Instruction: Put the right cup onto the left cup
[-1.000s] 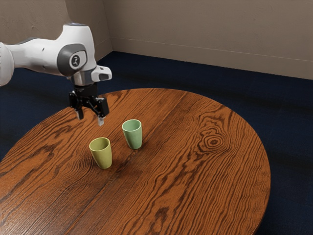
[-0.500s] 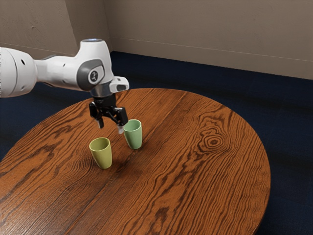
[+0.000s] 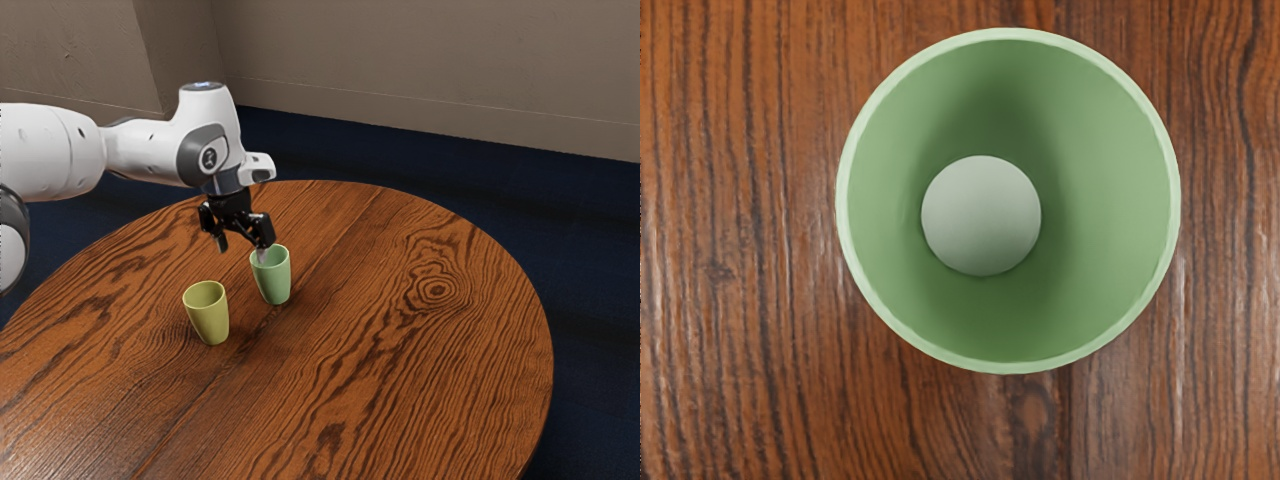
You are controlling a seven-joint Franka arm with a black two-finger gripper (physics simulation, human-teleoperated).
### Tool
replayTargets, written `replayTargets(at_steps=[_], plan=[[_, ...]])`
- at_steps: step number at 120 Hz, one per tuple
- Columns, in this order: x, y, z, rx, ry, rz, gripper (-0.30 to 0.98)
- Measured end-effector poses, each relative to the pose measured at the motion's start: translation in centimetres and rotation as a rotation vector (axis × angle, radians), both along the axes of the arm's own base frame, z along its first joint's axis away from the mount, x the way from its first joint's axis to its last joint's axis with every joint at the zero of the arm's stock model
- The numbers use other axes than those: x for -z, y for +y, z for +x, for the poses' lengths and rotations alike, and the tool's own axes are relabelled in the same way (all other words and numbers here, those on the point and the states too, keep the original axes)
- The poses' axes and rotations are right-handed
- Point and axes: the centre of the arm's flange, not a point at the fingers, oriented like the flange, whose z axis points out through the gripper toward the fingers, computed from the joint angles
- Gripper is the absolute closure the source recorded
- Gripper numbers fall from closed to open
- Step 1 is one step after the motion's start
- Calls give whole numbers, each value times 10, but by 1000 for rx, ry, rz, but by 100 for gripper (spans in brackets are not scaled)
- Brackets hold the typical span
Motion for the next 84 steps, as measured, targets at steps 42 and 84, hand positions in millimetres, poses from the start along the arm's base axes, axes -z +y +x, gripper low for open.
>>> replayTargets(at_steps=[42, 84], plan=[[26, 29, 40, -17, -12, -21, 0], [55, 29, 49, 13, 16, -23, 0]])
